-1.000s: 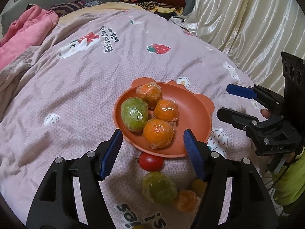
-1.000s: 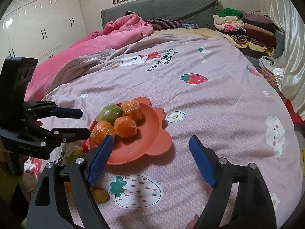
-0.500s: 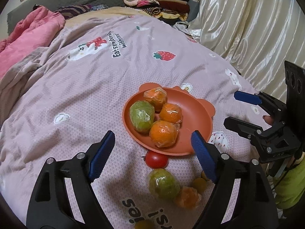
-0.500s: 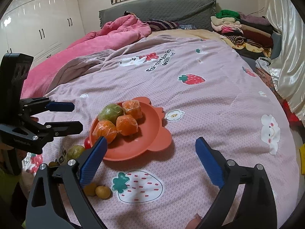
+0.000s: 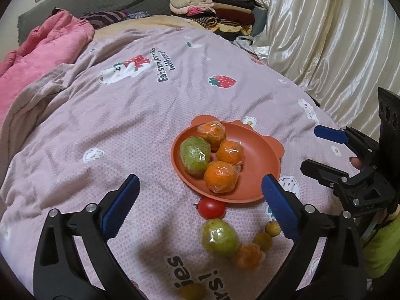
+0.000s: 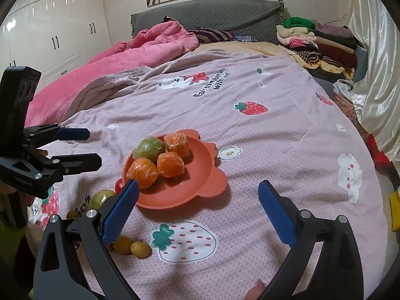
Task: Organize fruits
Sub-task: 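Withdraw both open tools from the plate, then move both open tools toward the remaining fruits on the duvet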
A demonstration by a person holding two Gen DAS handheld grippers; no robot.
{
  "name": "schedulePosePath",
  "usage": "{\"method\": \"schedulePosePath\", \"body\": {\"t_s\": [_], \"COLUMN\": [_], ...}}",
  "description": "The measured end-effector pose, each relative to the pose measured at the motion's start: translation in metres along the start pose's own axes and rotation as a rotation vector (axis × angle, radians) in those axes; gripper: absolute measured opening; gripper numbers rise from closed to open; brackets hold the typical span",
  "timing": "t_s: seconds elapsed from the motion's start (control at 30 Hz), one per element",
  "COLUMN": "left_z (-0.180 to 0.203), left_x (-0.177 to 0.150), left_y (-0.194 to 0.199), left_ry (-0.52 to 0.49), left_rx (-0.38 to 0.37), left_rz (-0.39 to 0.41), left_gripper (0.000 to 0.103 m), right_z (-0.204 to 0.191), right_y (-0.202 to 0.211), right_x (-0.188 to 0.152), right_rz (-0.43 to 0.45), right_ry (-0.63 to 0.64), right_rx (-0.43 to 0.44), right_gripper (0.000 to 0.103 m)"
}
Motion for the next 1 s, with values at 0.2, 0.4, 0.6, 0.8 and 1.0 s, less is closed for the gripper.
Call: {"method": "schedulePosePath", "body": {"t_s": [0.2, 0.4, 0.6, 0.8, 1.0], "left_z": [-0.007, -0.009, -0.012, -0.015, -0.016], "left_x": [0.000, -0.002, -0.003, -0.005, -0.008], "left_y": [0.005, 0.009, 0.013, 0.019, 0.023], "left_ry": [0.016, 0.022, 0.033, 0.047, 0.049], "left_rx": [0.012, 0.015, 0.018, 0.017, 0.018], "left_rz": [0.010, 0.013, 0.021, 0.030, 0.036], "left_gripper": [0.093, 0.093, 0.093, 0.093, 0.093], "right_z": [-0.005, -0.012, -0.015, -0.020, -0.026], "right_y": [0.004, 0.006, 0.008, 0.012, 0.017], "right_x": [0.002, 0.003, 0.003, 0.001, 0.001], "right_rz": [0.009, 0.015, 0.017, 0.017, 0.022], "right_ry": [0.014, 0.027, 0.031, 0.038, 0.044], "right_rx": [-0.002, 0.000, 0.001, -0.001, 0.001], "right_gripper": [0.098, 0.098, 0.098, 0.098, 0.098]}}
Point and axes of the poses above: each gripper's, at about its wrist camera, not at the fingertips, and y roughly against the way its jaws point, z to its right, x to its top, the point moved 10 cm from there along -y, roughly the way its jaws point, and after that the axes turned 10 degrees about x, right-handed, at the moved point
